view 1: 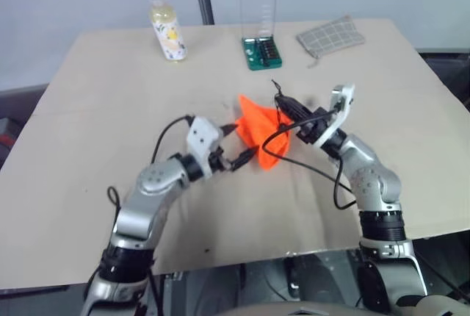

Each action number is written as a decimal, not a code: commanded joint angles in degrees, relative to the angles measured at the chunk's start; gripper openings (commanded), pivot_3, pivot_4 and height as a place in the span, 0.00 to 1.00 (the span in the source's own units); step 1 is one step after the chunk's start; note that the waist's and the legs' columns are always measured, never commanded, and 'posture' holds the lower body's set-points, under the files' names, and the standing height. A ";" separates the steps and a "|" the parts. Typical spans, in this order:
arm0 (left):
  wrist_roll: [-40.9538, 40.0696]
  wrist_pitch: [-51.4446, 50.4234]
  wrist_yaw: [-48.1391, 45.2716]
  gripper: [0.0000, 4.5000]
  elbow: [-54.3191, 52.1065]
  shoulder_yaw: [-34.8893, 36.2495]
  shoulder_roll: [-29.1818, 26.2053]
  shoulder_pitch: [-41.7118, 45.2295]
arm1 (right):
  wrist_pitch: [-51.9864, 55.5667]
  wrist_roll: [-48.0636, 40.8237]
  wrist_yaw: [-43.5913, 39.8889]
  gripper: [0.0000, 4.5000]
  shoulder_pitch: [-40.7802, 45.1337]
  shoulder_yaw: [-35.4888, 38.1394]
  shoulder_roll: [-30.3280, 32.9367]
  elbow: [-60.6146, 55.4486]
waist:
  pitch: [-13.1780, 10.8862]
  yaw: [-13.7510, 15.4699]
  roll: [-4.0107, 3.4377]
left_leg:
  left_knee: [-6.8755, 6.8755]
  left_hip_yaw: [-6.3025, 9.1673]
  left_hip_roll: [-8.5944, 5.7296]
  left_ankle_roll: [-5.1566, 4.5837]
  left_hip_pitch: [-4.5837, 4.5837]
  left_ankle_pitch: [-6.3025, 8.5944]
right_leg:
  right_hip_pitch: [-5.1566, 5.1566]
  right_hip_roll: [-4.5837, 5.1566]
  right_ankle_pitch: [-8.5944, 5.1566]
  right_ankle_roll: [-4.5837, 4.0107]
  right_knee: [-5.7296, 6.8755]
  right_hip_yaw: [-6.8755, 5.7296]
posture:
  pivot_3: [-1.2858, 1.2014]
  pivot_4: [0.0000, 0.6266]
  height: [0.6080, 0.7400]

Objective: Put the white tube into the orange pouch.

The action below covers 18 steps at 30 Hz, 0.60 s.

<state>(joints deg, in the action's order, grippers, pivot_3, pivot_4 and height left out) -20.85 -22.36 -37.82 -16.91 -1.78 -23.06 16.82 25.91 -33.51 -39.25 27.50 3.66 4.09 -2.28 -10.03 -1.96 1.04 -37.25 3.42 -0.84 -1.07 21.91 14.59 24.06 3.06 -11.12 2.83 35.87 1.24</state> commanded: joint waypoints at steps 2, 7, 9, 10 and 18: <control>-5.69 -3.16 0.72 0.89 -2.13 1.29 2.76 4.18 | -2.88 0.28 -1.30 0.00 0.46 -1.87 0.25 -2.96 | 0.00 -0.13 0.00 | 0.00 -0.01 0.00 0.00 -0.01 0.00 | 0.00 0.00 0.00 0.00 0.01 0.04 | 0.52 0.24 1.00; -6.16 -3.69 0.47 0.89 -0.35 -0.03 4.35 6.78 | -3.83 0.47 -2.23 0.00 0.78 -3.41 0.76 -3.68 | 0.00 -0.13 0.00 | 0.00 0.00 0.00 0.00 0.00 0.00 | 0.00 -0.03 0.00 0.00 0.01 0.02 | 0.52 0.24 1.00; -6.40 -3.66 0.27 0.89 0.48 -0.09 4.85 7.51 | -3.91 0.48 -2.67 0.00 0.68 -3.92 1.11 -3.86 | 0.00 -0.09 0.00 | 0.00 -0.01 0.00 0.00 -0.01 0.00 | 0.00 -0.03 0.00 0.00 0.01 0.03 | 0.52 0.24 1.00; -6.49 -3.67 0.19 0.89 0.90 -0.08 5.06 7.89 | -3.93 0.45 -2.86 0.00 0.58 -4.14 1.24 -4.01 | 0.00 -0.07 0.00 | -0.02 -0.01 -0.01 0.00 0.00 0.00 | 0.00 -0.03 0.00 0.00 0.01 0.03 | 0.52 0.24 1.00; -6.83 -3.31 -1.18 0.80 3.43 -0.21 5.23 8.78 | -3.80 -0.59 -2.88 0.00 0.12 -4.53 1.26 -5.51 | 0.00 -0.04 0.00 | -0.03 -0.01 -0.01 0.00 0.00 0.00 | 0.00 -0.03 0.00 0.00 0.01 0.03 | 0.52 0.24 1.00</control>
<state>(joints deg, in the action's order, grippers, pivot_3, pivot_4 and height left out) -27.31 -26.27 -38.75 -13.75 -2.24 -17.83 24.57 23.32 -32.24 -41.45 27.18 -0.65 6.05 -3.72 -10.03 -2.00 1.04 -37.28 3.40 -0.86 -1.07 21.92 14.59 24.05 3.03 -11.12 2.83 35.87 1.27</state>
